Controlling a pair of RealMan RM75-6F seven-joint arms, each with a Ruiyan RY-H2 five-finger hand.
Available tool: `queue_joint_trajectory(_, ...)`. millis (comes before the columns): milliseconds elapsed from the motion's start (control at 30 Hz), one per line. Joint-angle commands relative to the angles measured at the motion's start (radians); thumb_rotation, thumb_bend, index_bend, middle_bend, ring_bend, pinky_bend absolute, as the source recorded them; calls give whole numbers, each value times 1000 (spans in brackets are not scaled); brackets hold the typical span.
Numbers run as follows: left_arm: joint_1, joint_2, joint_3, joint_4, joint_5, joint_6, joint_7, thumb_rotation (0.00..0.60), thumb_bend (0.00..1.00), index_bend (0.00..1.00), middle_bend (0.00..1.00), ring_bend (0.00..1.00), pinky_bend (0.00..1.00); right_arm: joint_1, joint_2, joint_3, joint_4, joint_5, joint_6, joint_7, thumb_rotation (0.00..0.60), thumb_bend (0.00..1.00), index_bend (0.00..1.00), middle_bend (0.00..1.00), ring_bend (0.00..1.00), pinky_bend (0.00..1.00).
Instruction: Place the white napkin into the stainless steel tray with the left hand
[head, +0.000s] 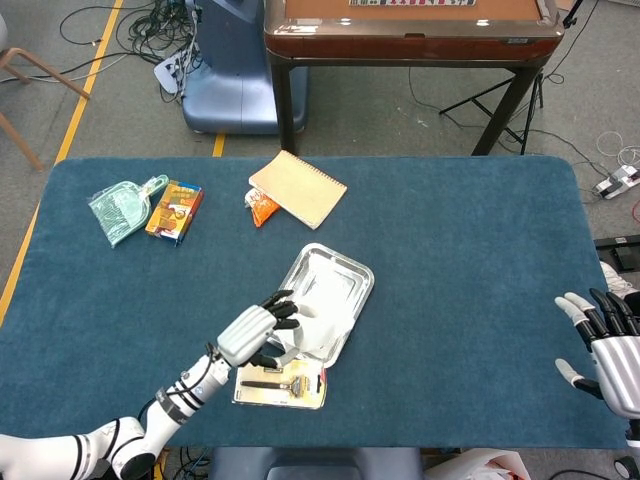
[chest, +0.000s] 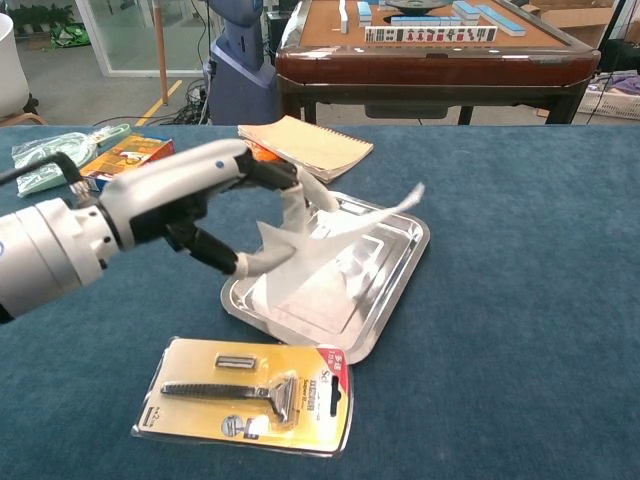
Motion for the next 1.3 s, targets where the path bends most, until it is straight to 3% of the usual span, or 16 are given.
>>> queue_joint_trajectory(33,-22,-34,21,49,21,-23,44,600,387,574,258,220,55,-1,-1,0,2,1,0,2,600,197,156,174,51,93)
queue_joint_trajectory(300,-35,-57,28,168,13,-36,141,600,386,558,258,220,55,-2,-4,1,11,0,4,13,600,197,156,175,51,93)
queue_joint_trajectory(667,-27,-44,32,225,10,-3,182,600,386,543,258,220,55,5,-10,4,15,-3,-6,16,600,197,156,174,51,93)
queue_joint_trajectory(1033,-22,-91,0,234,-72,-17,247,600,386,540,258,219,55,-2,-9,3,21,2,1,23,600,197,156,175,51,93)
queue_joint_trajectory(1300,-25,-133,-54,224,-171,-32,328,600,386,537,258,219,55,-5,-9,2,26,1,5,29,600,197,156,175,51,93)
